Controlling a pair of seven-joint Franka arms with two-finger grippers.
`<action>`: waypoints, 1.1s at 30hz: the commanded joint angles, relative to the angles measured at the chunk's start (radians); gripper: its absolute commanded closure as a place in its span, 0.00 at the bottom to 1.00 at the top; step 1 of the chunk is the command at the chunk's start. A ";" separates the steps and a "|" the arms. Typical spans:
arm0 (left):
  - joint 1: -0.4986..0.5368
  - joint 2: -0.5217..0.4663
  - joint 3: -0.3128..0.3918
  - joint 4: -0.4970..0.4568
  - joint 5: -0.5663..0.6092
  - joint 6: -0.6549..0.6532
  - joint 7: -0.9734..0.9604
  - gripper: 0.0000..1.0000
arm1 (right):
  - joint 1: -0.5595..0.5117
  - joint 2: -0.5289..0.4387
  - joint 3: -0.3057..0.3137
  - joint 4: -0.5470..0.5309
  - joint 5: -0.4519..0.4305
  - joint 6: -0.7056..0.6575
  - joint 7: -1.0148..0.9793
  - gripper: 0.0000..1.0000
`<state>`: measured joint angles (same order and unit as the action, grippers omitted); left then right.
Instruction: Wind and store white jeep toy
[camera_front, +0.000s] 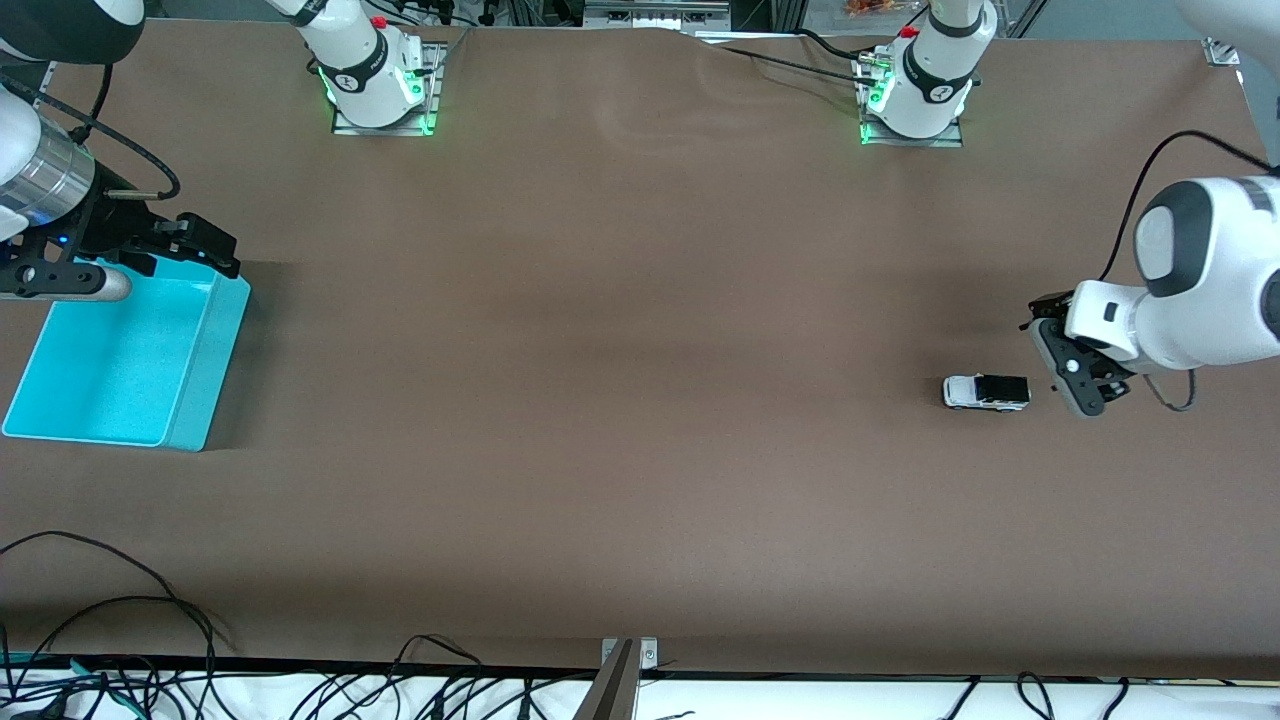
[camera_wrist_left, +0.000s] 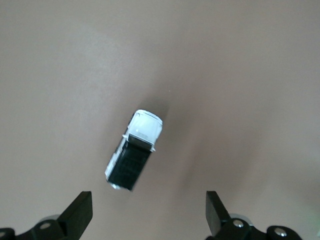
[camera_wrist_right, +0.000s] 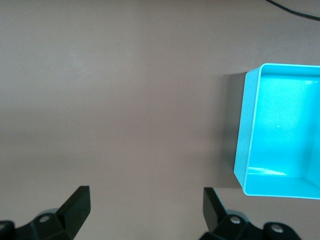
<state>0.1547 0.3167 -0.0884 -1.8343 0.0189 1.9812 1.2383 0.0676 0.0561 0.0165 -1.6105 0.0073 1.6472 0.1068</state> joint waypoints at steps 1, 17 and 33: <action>0.005 -0.007 -0.005 -0.094 0.029 0.134 0.170 0.00 | -0.002 0.007 0.003 0.023 0.000 -0.010 0.010 0.00; 0.003 0.065 -0.010 -0.206 0.203 0.406 0.313 0.00 | 0.000 0.007 0.003 0.023 0.000 -0.009 0.011 0.00; 0.028 0.136 -0.010 -0.258 0.227 0.567 0.317 0.00 | 0.000 0.007 0.003 0.023 0.000 -0.009 0.011 0.00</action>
<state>0.1656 0.4442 -0.0932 -2.0675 0.2167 2.4900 1.5385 0.0676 0.0561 0.0166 -1.6104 0.0073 1.6472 0.1068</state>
